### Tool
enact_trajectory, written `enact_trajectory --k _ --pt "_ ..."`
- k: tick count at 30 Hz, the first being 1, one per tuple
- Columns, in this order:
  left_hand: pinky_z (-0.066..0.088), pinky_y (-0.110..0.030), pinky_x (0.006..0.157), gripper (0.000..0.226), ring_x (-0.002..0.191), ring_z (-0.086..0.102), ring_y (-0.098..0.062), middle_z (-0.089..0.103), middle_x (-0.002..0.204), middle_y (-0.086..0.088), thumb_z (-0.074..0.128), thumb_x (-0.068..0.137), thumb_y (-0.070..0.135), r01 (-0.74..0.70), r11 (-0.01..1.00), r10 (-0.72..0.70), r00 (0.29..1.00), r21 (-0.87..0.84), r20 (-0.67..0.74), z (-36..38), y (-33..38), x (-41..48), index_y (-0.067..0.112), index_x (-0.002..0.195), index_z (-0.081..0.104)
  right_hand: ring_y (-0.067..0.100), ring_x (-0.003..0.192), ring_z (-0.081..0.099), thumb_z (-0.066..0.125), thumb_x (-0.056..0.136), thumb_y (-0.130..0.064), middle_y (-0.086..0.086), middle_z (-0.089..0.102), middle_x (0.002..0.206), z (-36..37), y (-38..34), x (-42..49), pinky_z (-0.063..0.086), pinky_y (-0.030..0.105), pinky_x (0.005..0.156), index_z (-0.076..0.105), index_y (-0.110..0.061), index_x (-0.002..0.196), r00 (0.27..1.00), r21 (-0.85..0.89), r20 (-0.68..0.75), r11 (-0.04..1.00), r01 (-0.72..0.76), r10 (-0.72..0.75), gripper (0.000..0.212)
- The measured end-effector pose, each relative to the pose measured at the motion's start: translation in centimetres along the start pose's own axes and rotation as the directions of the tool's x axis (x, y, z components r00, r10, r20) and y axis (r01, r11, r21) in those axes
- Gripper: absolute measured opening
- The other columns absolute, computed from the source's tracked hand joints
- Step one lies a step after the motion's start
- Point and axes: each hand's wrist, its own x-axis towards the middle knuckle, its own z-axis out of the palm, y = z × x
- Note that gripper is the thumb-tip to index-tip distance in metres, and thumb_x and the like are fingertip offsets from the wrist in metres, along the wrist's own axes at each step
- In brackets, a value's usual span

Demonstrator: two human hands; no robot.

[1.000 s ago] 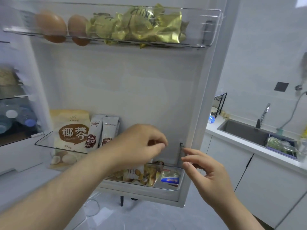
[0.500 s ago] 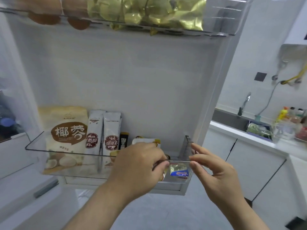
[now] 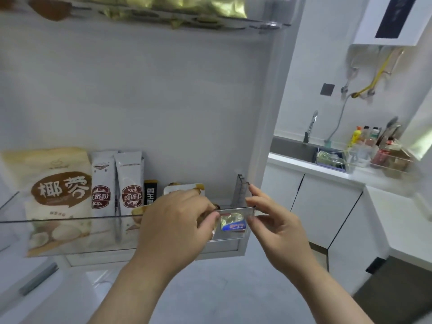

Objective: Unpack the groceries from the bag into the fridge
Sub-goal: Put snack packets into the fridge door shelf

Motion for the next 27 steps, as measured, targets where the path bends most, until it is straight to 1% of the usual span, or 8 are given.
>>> enact_trajectory --k 5,8,11,14,16,18,22,27 --pt "0.045 -0.031 0.054 0.026 0.065 0.054 -0.005 0.059 0.064 0.016 0.051 0.079 0.045 0.084 0.996 -0.085 0.996 0.008 0.021 -0.1 0.8 0.0 0.028 0.068 0.067 0.003 0.089 0.064 0.063 0.093 -0.018 -0.021 0.065 0.115 -1.9 -0.9 -0.4 0.048 0.012 0.079 0.046 -0.059 0.125 0.99 -0.23 0.14 0.973 0.029 0.004 0.055" --pt "0.046 -0.03 0.056 0.024 0.066 0.055 -0.005 0.06 0.066 0.017 0.051 0.078 0.043 0.124 0.992 -0.125 0.992 0.035 0.008 -0.2 1.7 0.0 0.028 0.069 0.067 0.001 0.107 0.058 0.057 0.096 -0.035 -0.027 0.057 0.121 -3.5 -1.3 -1.0 0.047 0.02 0.093 0.027 -0.055 0.145 0.948 -0.434 0.308 0.898 0.069 0.076 0.061" --pt "0.046 -0.029 0.062 0.014 0.073 0.06 -0.011 0.063 0.073 0.015 0.057 0.075 0.034 0.203 0.976 -0.203 0.979 0.073 -0.016 0.0 3.2 -0.5 0.027 0.075 0.069 -0.001 0.126 0.048 0.052 0.097 -0.038 -0.026 0.049 0.138 -6.0 -1.5 -2.1 0.04 0.019 0.103 0.035 -0.043 0.146 0.942 -0.526 0.33 0.841 0.124 0.067 0.053" --pt "0.049 -0.029 0.081 0.013 0.085 0.064 -0.009 0.069 0.085 0.014 0.065 0.079 0.015 0.348 0.93 -0.361 0.926 -0.122 -0.107 0.1 5.6 -0.6 0.022 0.084 0.075 -0.006 0.124 0.045 0.05 0.099 -0.04 -0.03 0.045 0.139 -9.7 -2.0 -3.7 0.034 0.011 0.1 0.039 -0.04 0.144 0.946 -0.567 0.31 0.817 0.101 0.098 0.047" --pt "0.045 -0.015 0.087 0.024 0.09 0.059 0.009 0.065 0.091 0.023 0.068 0.084 0.005 0.4 0.874 -0.432 0.899 -0.278 -0.066 0.2 8.0 -0.4 0.029 0.088 0.071 -0.006 0.123 0.044 0.049 0.099 -0.041 -0.03 0.044 0.14 -12.6 -2.0 -4.9 0.03 0.008 0.096 0.039 -0.041 0.144 0.949 -0.584 0.284 0.81 0.056 0.139 0.046" --pt "0.038 0.0 0.081 0.03 0.095 0.055 0.017 0.062 0.097 0.029 0.067 0.087 0.007 0.342 0.895 -0.348 0.937 -0.285 0.031 0.7 10.5 -0.2 0.037 0.093 0.067 -0.003 0.131 0.042 0.048 0.099 -0.043 -0.027 0.042 0.146 -15.5 -1.7 -6.3 0.03 0.01 0.1 0.037 -0.041 0.145 0.95 -0.613 0.255 0.79 0.015 0.18 0.047" --pt "0.037 -0.003 0.088 0.019 0.101 0.057 0.011 0.06 0.101 0.033 0.067 0.089 0.018 0.203 0.954 -0.153 0.962 -0.221 0.225 3.0 16.2 0.5 0.028 0.103 0.074 0.001 0.142 0.029 0.044 0.099 -0.046 -0.024 0.027 0.156 -21.4 -0.8 -9.2 0.027 0.022 0.113 0.035 -0.04 0.147 0.943 -0.695 0.173 0.713 -0.089 0.286 0.05" --pt "0.036 0.001 0.086 0.023 0.109 0.055 0.008 0.062 0.112 0.027 0.062 0.093 0.028 0.107 0.972 -0.012 0.912 -0.21 0.41 7.1 23.4 1.5 0.032 0.114 0.069 0.003 0.143 0.03 0.045 0.098 -0.049 -0.023 0.027 0.156 -29.0 -0.1 -13.5 0.029 0.028 0.115 0.032 -0.041 0.149 0.936 -0.715 0.034 0.663 -0.222 0.35 0.053"
